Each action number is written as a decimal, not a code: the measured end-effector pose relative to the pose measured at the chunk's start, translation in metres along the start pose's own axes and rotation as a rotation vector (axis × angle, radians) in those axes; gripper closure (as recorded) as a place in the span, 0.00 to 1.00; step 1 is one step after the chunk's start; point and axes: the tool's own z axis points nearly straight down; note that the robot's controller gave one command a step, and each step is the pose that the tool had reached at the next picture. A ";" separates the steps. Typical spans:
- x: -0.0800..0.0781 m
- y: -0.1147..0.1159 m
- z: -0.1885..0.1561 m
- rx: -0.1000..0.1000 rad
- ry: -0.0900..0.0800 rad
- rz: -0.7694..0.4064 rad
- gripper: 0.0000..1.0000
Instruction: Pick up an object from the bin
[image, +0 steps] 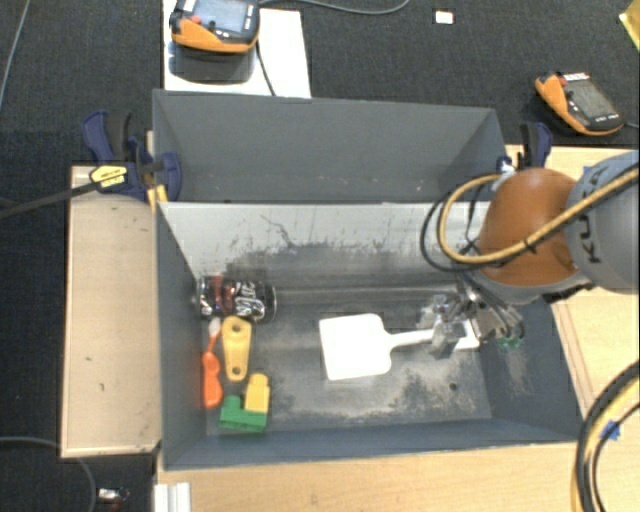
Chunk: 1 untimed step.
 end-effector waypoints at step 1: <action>-0.002 0.000 -0.035 0.002 -0.009 0.000 1.00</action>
Offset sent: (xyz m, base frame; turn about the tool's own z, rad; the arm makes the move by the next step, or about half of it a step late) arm 0.0026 -0.0004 0.0843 -0.0001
